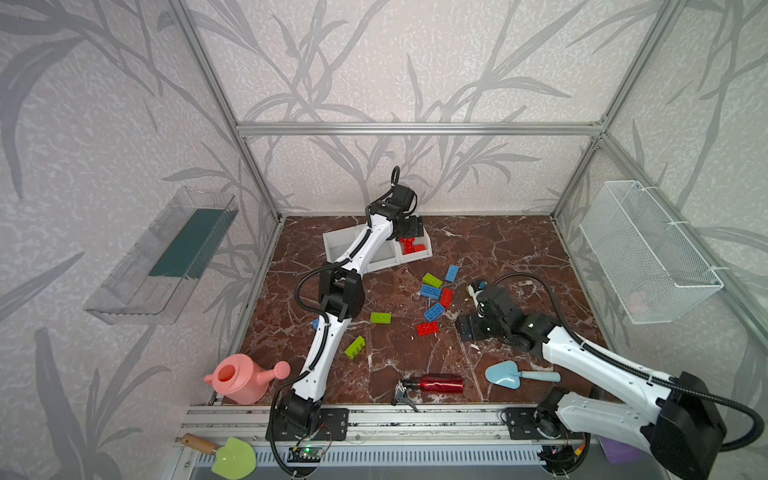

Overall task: Sort the legos into containers by color
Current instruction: 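Grasp a red 2x4 brick with the right gripper while the left gripper withdraws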

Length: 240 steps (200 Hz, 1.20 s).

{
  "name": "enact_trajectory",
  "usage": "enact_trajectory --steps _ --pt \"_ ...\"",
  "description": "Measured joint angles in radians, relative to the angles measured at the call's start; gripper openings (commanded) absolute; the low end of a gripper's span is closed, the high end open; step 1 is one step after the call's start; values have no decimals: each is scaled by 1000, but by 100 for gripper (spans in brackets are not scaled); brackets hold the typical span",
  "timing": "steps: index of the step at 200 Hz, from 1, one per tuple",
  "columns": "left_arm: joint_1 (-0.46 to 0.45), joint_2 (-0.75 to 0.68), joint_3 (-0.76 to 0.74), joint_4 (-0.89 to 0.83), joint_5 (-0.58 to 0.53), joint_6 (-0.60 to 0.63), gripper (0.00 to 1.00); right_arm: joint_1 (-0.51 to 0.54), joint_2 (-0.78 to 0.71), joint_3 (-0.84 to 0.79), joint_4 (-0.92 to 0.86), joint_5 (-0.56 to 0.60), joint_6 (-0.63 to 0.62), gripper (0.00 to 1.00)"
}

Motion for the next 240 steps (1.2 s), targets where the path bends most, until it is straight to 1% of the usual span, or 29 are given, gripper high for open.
enact_trajectory --steps 11,25,47,64,86,97,121,141,168,200,220,240 --pt "0 -32 -26 -3 0 0 90 36 23 17 0 10 12 100" --pt "0 -122 -116 3 0 -2 90 79 59 42 1 24 30 100" --pt "0 -331 -330 51 0 -12 90 135 120 84 0 37 55 100" --pt "0 -514 -506 118 -3 -21 90 171 170 118 -2 44 73 99" --pt "0 -758 -742 200 -31 -47 90 212 245 168 -8 47 105 99" --pt "0 -858 -850 232 -52 -61 90 228 282 192 -8 47 118 99" --pt "0 -1032 -1049 262 -97 -84 90 253 364 240 -8 49 150 99" --pt "0 -1138 -1188 270 -127 -95 90 260 426 269 -7 51 173 99" --pt "0 -1280 -1337 270 -151 -101 91 262 506 309 -11 57 189 99" --pt "0 -1434 -1442 264 -179 -100 91 262 603 386 -32 69 198 100" --pt "0 -1499 -1500 261 -197 -99 91 262 641 407 -46 81 198 99" --pt "0 -1527 -1552 251 -209 -98 91 262 671 421 -70 95 198 97"
